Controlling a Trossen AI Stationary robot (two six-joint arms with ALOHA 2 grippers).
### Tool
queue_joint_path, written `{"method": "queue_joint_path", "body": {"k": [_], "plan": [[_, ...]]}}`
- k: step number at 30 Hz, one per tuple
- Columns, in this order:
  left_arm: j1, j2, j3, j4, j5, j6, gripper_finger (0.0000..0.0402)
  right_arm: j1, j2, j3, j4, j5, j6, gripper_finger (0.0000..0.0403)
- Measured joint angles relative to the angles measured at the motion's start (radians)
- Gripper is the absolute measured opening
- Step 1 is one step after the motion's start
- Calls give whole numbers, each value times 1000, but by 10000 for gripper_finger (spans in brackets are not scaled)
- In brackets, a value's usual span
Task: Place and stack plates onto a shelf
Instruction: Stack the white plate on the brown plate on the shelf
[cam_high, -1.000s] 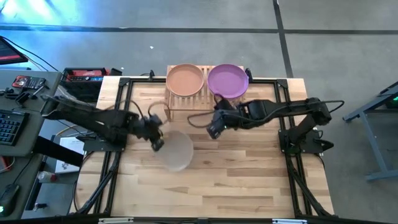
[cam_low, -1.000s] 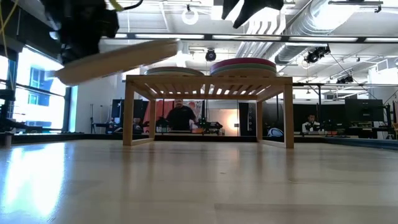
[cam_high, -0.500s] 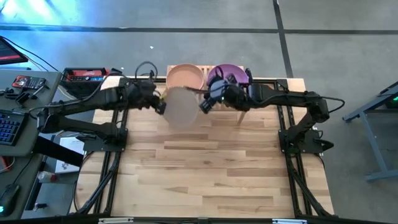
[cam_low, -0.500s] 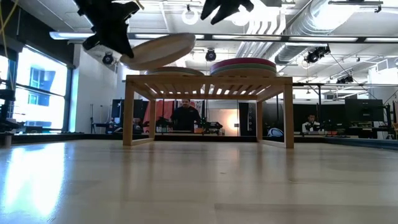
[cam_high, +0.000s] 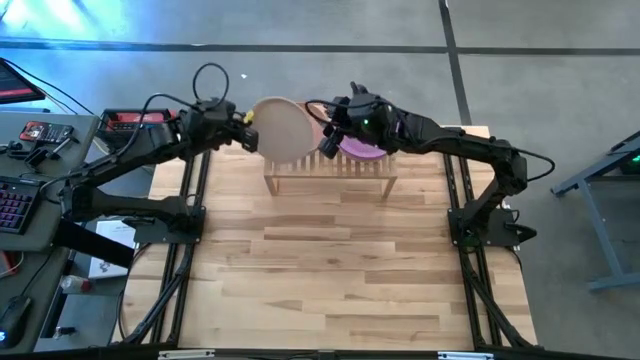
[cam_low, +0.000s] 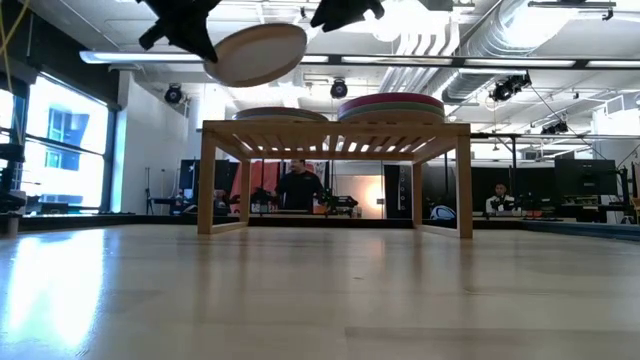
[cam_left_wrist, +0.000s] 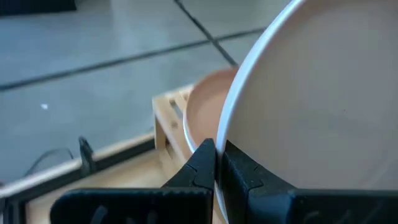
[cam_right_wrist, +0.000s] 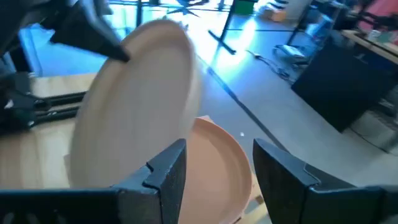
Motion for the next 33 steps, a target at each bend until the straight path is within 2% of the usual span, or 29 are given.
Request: {"method": "queue_joint_path", "body": {"k": [3,13,26,29,33], "plan": [[3,8,11,44,-16,31,0,-17,0,0,0,-35,-22,167],[3,95,33,70,-70,49,0,-27,0,0,1,-40,-94,167],[-38,137,33,187,-66,68,0,-55,0,0,-20,-25,-31,166],[-49,137,33,207,-66,85,0,-60,0,0,-22,-31,-3,151],[-49,137,33,221,-66,95,0,-62,0,0,-22,-38,12,100]]}}
